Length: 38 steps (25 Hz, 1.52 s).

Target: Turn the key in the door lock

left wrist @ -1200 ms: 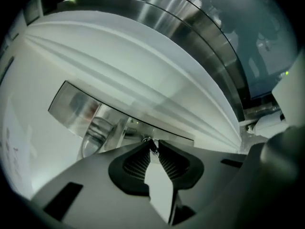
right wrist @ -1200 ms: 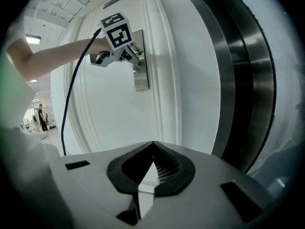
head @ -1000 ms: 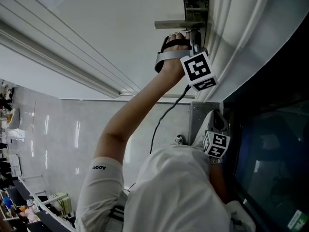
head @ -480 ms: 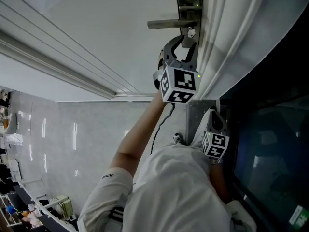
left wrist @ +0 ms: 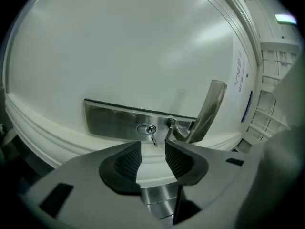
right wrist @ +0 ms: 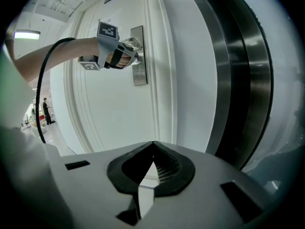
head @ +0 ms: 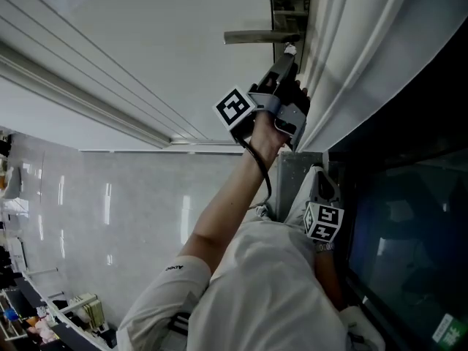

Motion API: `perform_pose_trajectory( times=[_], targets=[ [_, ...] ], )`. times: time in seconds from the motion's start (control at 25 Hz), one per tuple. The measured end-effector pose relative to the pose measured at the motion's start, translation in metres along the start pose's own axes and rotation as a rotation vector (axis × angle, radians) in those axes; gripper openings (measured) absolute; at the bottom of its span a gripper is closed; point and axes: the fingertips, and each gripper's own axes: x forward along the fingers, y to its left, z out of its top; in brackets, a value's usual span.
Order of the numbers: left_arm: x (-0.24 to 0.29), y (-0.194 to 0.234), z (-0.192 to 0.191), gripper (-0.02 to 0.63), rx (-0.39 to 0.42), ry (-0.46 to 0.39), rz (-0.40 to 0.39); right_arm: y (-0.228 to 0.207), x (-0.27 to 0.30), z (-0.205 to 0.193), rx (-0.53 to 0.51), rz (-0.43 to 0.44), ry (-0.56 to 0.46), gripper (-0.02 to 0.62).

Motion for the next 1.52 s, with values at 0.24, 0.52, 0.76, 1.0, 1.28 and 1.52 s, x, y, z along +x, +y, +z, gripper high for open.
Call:
perform_pose_trajectory(
  times=[0.24,0.52,0.76,1.0,1.28,1.52],
  targets=[
    [0.007,-0.001,0.006,0.146,-0.016,-0.035,0.019,-0.009,-0.008,-0.005,0.004,-0.021,0.007,0.002],
    [0.007,-0.005,0.009,0.063,0.249,-0.003,0.128,-0.007,-0.007,-0.006,-0.002,-0.012,0.007,0.002],
    [0.011,-0.007,0.006,0.067,0.361,0.055,0.170,-0.003,-0.003,-0.001,-0.010,0.005,-0.004,0.002],
    [-0.008,-0.009,0.010,0.067,0.226,0.035,0.036,-0.003,0.000,0.002,-0.018,0.010,-0.003,0.002],
    [-0.078,-0.035,0.030,0.014,0.261,-0.028,-0.059,0.021,0.004,0.012,-0.083,0.078,0.021,0.002],
    [-0.168,-0.020,0.044,0.009,0.929,0.054,0.201,0.064,0.007,0.048,-0.083,0.199,-0.017,0.002]
  ],
)
